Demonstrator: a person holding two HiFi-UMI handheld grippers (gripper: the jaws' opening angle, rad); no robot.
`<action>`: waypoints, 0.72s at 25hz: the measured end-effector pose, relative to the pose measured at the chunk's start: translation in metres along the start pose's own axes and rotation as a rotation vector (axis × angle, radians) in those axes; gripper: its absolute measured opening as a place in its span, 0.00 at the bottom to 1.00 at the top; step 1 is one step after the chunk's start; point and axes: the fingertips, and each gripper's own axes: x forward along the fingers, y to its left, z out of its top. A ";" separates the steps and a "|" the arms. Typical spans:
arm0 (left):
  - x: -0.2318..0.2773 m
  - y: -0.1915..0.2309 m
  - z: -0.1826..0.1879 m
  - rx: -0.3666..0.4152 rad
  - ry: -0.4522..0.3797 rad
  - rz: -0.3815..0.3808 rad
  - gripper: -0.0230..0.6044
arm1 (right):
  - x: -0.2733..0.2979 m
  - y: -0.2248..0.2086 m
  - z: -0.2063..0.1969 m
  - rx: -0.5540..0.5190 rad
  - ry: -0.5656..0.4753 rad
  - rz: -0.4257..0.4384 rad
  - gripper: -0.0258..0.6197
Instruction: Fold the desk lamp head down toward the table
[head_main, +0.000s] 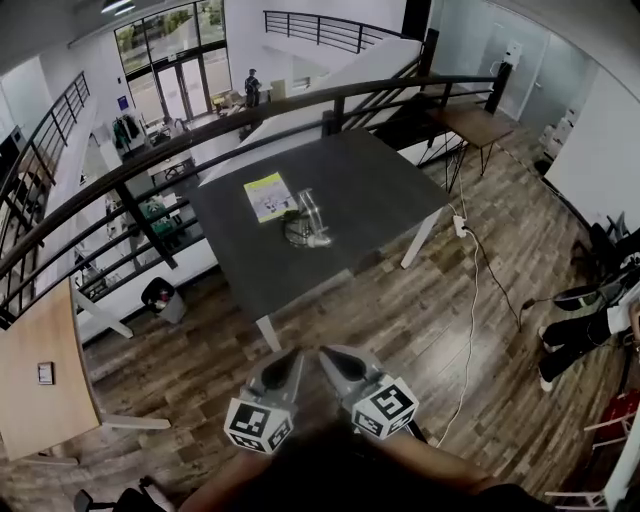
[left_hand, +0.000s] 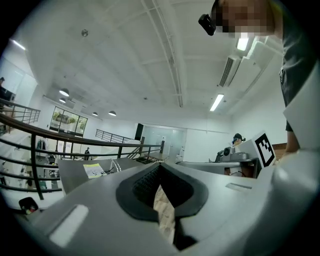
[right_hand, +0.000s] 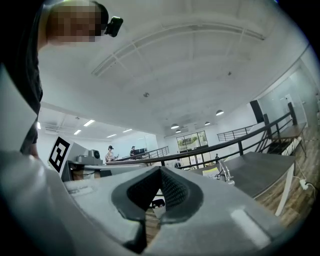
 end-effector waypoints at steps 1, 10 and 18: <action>-0.012 0.004 0.000 0.001 0.002 -0.002 0.04 | 0.003 0.012 -0.002 0.002 -0.004 -0.002 0.04; -0.084 0.011 0.006 0.026 -0.005 -0.049 0.04 | 0.000 0.087 -0.011 -0.009 -0.041 -0.050 0.04; -0.098 -0.001 0.004 0.023 -0.008 -0.105 0.04 | -0.011 0.109 -0.012 -0.042 -0.042 -0.087 0.04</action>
